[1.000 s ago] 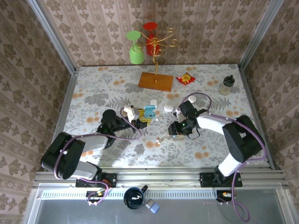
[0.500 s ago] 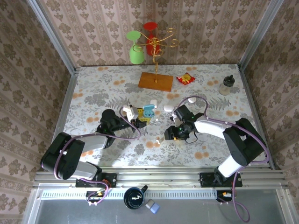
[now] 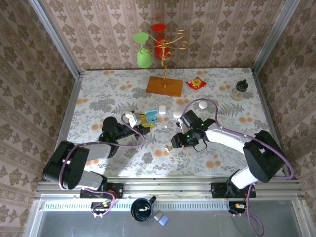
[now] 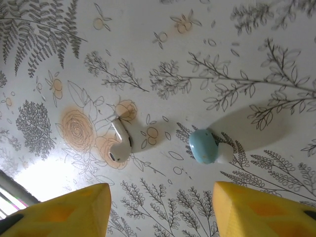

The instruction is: Insert wireless bluetooth earbuds into charging case

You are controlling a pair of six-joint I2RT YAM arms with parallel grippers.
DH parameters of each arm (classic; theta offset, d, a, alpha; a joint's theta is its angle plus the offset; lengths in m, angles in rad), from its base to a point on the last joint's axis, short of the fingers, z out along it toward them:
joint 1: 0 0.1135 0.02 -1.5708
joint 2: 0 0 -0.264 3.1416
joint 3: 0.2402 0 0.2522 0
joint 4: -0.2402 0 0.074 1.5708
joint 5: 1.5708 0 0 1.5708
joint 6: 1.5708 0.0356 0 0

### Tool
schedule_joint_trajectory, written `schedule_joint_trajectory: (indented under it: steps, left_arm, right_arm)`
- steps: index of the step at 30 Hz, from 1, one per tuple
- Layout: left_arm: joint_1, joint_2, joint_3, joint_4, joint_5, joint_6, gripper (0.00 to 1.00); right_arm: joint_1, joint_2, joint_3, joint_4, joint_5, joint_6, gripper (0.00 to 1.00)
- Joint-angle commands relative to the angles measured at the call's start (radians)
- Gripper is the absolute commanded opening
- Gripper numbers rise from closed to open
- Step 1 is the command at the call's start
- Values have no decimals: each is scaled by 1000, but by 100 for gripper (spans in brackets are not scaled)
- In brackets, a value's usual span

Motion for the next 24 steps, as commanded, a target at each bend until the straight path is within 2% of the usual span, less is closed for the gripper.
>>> schedule_joint_trajectory:
  steps: [1,4,7,14,24]
  left_arm:
    - [63,13,-15,120,16,-88,25]
    - [115,3,-26,135,3,-115,25]
    - [151,-19,-39,127,-60,-120,25]
    - [184,-39,-58,119,-113,-123,26]
    - [192,-37,-58,118,-106,-128,26]
  right_arm:
    - [66,0,90,-167,262,-93,57]
    - [124,50,166,-244,399,-130,56]
    - [186,116,227,-293,519,-163,55]
    - [292,262,338,-376,735,-191,46]
    - [317,394,406,-433,734,-211,38]
